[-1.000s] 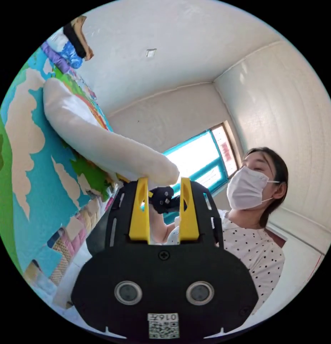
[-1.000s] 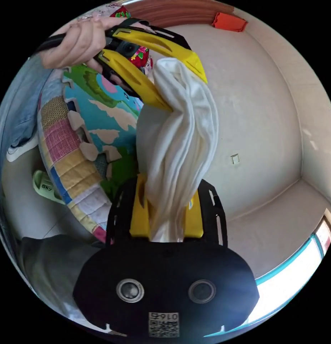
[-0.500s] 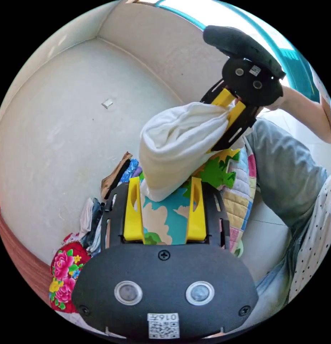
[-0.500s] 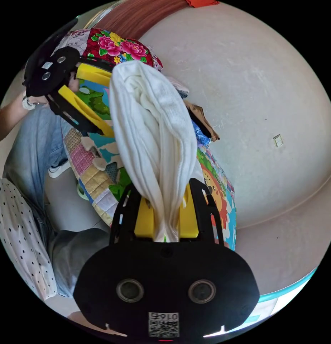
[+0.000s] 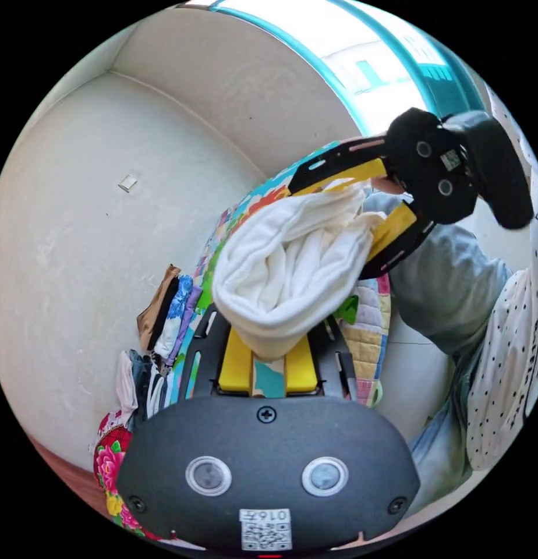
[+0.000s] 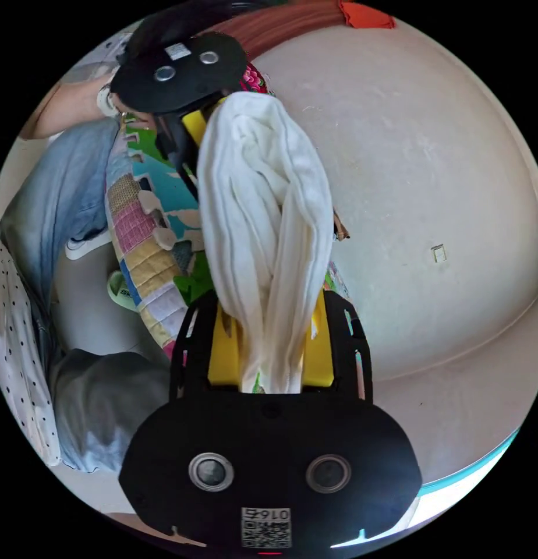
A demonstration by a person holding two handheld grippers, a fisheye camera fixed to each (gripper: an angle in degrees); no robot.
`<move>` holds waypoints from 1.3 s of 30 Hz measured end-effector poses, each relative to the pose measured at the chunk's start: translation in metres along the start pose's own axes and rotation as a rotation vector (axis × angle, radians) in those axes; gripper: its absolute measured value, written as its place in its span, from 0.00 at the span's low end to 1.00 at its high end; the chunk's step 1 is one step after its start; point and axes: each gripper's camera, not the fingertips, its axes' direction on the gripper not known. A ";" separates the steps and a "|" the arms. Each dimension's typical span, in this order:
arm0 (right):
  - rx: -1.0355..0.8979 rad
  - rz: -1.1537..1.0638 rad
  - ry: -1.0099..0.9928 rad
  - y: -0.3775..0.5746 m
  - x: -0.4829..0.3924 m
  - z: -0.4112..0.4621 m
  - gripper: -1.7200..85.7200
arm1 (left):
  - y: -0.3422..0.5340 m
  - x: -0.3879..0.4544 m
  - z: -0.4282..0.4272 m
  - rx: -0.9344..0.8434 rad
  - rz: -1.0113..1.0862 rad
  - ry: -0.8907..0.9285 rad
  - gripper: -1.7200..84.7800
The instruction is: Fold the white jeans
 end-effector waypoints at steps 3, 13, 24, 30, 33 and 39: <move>0.006 -0.052 0.205 0.009 -0.026 -0.008 0.24 | -0.032 -0.015 -0.014 -0.053 -0.033 0.000 0.09; -0.029 -0.026 0.046 0.061 0.026 0.003 0.14 | -0.094 -0.065 -0.057 0.070 -0.052 0.018 0.13; 0.124 0.091 -0.230 0.157 0.103 0.035 0.11 | -0.091 -0.177 -0.024 -0.108 0.006 -0.131 0.24; 0.209 0.125 -0.274 0.225 0.123 0.058 0.11 | -0.139 -0.213 0.011 -0.201 0.255 -0.163 0.14; 0.246 0.180 -0.291 0.256 0.129 0.071 0.12 | -0.170 -0.238 0.009 -0.247 0.342 -0.119 0.10; 0.226 0.451 -0.386 0.313 0.137 0.086 0.22 | -0.249 -0.342 -0.005 -0.343 0.199 0.128 0.09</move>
